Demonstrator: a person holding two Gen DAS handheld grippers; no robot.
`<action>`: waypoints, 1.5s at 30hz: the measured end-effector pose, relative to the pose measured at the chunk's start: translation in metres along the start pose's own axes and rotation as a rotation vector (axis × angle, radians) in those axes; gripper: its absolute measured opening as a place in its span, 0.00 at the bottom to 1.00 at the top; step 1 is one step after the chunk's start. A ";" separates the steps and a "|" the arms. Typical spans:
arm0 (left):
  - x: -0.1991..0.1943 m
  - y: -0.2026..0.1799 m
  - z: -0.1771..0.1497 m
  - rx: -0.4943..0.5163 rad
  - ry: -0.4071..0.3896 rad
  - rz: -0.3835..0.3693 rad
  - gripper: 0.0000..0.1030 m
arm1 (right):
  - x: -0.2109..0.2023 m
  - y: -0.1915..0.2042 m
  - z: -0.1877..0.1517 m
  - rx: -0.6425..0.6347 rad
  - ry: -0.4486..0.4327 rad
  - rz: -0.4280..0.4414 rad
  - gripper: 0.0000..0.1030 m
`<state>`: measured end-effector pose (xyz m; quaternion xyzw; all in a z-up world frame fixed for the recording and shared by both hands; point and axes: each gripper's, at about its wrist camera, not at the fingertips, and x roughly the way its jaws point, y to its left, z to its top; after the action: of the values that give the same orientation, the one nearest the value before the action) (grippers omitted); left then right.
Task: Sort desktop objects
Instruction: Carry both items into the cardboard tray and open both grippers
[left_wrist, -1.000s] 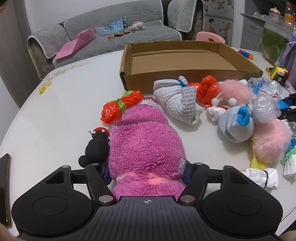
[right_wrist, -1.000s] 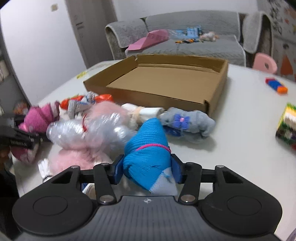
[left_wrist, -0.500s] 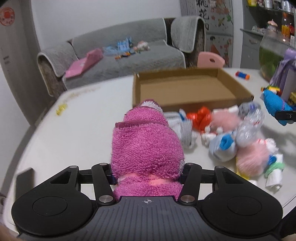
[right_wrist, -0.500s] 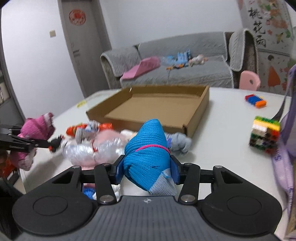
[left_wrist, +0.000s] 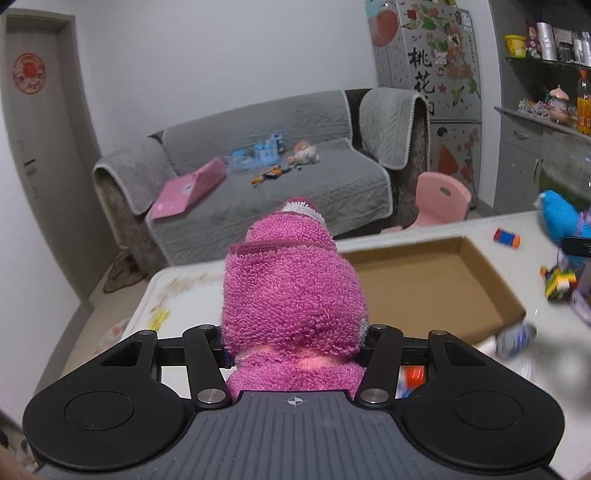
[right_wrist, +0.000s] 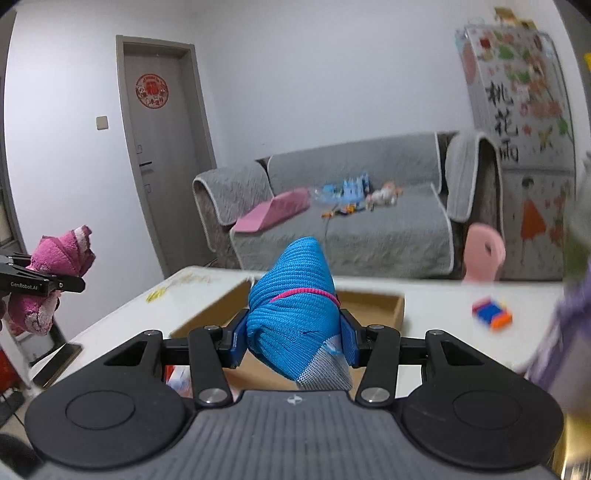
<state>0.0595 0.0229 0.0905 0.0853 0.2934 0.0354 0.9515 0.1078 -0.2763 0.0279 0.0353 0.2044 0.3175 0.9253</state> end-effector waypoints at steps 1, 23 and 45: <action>0.009 -0.005 0.010 0.007 -0.001 -0.006 0.57 | 0.008 -0.001 0.003 0.005 -0.001 0.001 0.44; 0.254 -0.053 0.042 0.001 0.217 -0.133 0.57 | 0.210 0.017 -0.004 -0.090 0.275 -0.005 0.44; 0.279 -0.047 0.005 -0.037 0.357 -0.109 0.85 | 0.216 0.026 -0.014 -0.133 0.357 -0.112 0.81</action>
<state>0.2937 0.0089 -0.0677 0.0439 0.4609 0.0037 0.8864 0.2418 -0.1266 -0.0569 -0.0944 0.3453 0.2794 0.8910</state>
